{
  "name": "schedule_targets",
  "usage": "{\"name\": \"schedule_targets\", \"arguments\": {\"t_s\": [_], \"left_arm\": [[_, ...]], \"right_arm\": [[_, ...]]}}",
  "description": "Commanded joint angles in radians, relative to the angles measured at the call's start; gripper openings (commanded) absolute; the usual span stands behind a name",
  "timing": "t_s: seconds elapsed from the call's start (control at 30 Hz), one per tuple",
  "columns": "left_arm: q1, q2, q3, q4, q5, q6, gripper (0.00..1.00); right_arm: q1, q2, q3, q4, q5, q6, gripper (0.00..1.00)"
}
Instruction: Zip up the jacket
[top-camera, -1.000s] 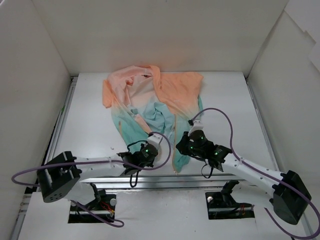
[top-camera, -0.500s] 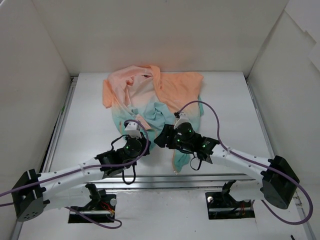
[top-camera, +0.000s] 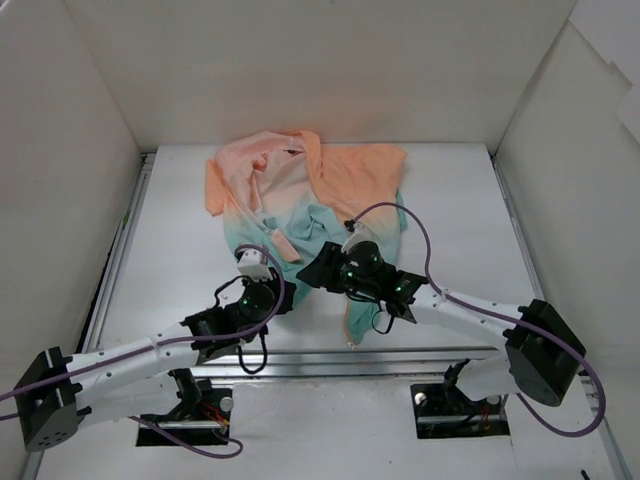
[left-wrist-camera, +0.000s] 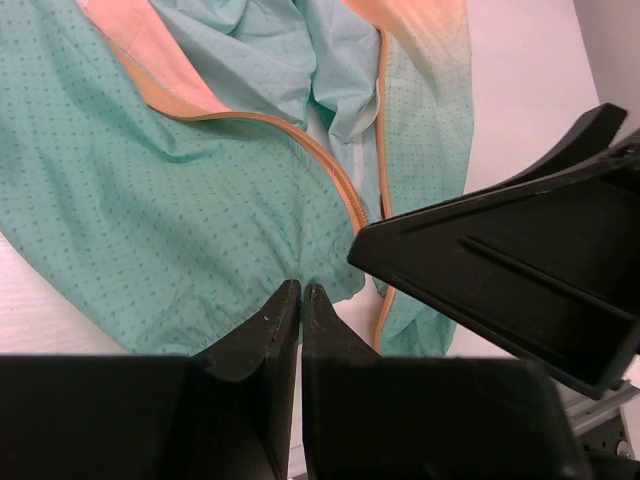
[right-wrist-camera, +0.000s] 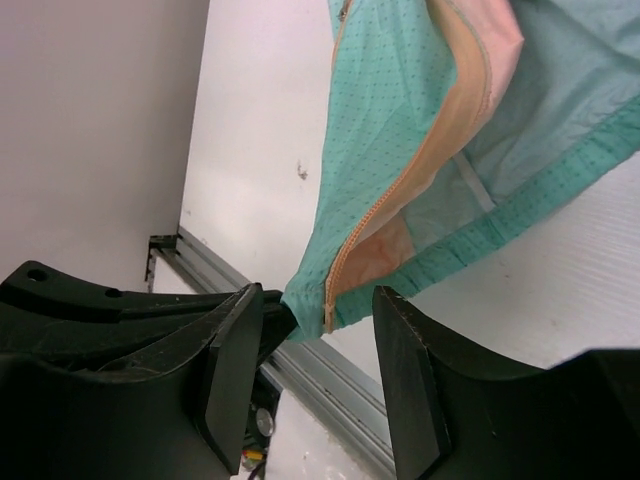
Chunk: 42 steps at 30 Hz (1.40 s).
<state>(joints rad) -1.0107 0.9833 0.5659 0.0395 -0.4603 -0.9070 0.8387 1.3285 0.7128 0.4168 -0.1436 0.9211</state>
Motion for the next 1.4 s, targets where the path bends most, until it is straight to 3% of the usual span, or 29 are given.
{"name": "schedule_targets", "arguments": {"t_s": [0.0, 0.1, 0.2, 0.47, 0.57, 0.8, 1.0, 1.2, 1.37], "left_arm": [[0.001, -0.034, 0.009, 0.089, 0.003, -0.018, 0.00], [0.001, -0.040, 0.017, 0.079, 0.006, -0.006, 0.00], [0.001, -0.048, -0.001, 0.103, 0.015, -0.007, 0.00], [0.001, -0.070, -0.014, 0.117, 0.031, -0.003, 0.00], [0.001, -0.092, -0.023, 0.137, 0.032, 0.003, 0.01], [0.001, -0.124, -0.083, 0.221, 0.068, -0.053, 0.38], [0.011, -0.192, -0.127, 0.229, 0.045, -0.174, 0.40], [0.060, -0.198, -0.100, 0.188, 0.123, -0.198, 0.46], [0.069, -0.181, -0.130, 0.279, 0.147, -0.201, 0.47]], "right_arm": [[-0.010, 0.012, 0.031, 0.149, -0.062, 0.054, 0.44], [-0.012, 0.031, 0.031, 0.168, -0.077, 0.074, 0.39], [-0.013, 0.032, 0.014, 0.192, -0.073, 0.087, 0.25], [-0.012, 0.018, -0.015, 0.211, -0.045, 0.096, 0.00], [-0.019, 0.011, -0.021, 0.214, -0.050, 0.096, 0.00], [-0.044, 0.008, -0.137, 0.463, -0.071, 0.202, 0.00], [-0.069, 0.018, -0.245, 0.739, -0.051, 0.291, 0.00], [-0.078, 0.014, -0.260, 0.835, -0.040, 0.321, 0.00], [-0.082, 0.086, -0.273, 0.942, -0.074, 0.386, 0.00]]}}
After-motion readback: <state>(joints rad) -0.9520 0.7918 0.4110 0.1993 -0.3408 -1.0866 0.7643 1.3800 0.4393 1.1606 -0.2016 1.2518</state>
